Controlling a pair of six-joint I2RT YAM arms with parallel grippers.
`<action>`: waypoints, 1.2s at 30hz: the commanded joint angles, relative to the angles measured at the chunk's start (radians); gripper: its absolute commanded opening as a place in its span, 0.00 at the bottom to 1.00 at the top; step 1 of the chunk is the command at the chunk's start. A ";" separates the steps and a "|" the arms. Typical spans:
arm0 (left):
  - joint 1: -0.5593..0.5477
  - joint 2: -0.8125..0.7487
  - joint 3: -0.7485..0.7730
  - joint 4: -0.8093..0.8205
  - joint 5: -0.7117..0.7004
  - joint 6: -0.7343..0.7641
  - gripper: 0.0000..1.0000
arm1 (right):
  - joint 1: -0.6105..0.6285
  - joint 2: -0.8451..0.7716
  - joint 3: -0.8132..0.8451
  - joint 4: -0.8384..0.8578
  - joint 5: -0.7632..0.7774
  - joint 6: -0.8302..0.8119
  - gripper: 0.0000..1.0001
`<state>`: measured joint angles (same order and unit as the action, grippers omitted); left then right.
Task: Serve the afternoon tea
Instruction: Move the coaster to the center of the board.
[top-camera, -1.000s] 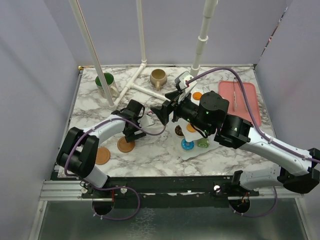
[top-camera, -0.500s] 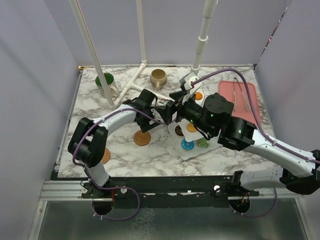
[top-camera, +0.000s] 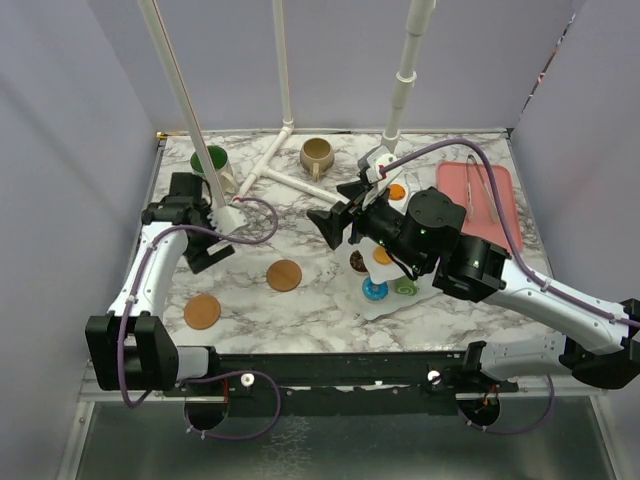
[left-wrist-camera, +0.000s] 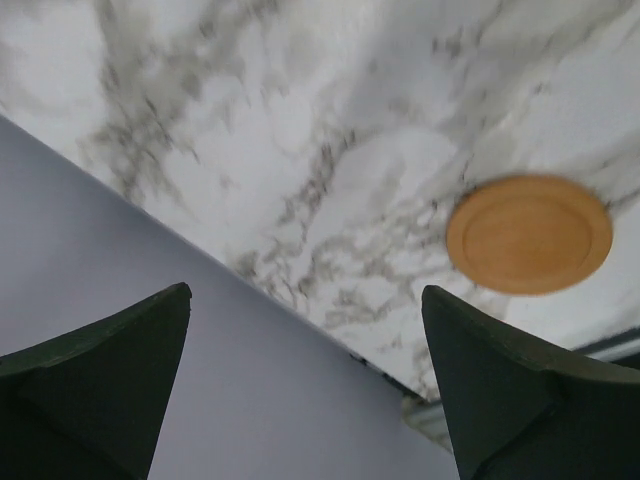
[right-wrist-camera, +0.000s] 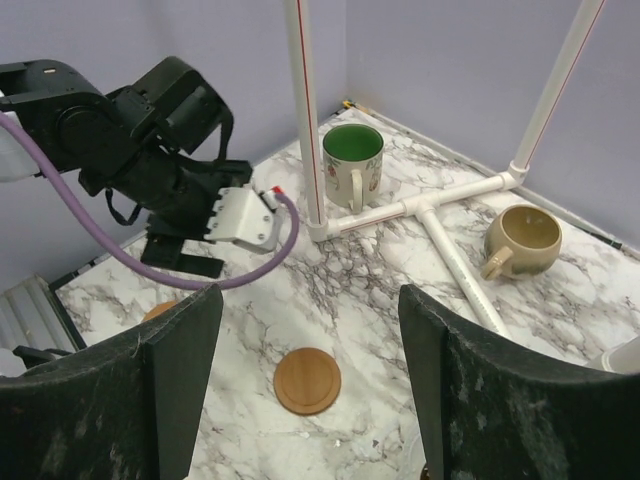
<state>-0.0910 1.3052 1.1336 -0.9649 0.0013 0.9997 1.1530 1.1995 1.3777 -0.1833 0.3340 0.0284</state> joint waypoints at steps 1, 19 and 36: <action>0.211 0.009 -0.120 -0.091 -0.048 0.250 0.99 | 0.011 -0.007 -0.028 0.037 -0.004 -0.015 0.75; 0.173 0.085 -0.420 0.353 0.085 0.066 0.99 | 0.011 -0.006 -0.061 0.045 0.003 0.006 0.72; -0.162 0.177 -0.360 0.495 0.091 -0.180 0.99 | 0.011 -0.011 -0.080 0.053 0.053 0.007 0.71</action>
<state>-0.1661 1.4227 0.7742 -0.6140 -0.0742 0.9489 1.1576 1.1995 1.3155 -0.1528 0.3504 0.0296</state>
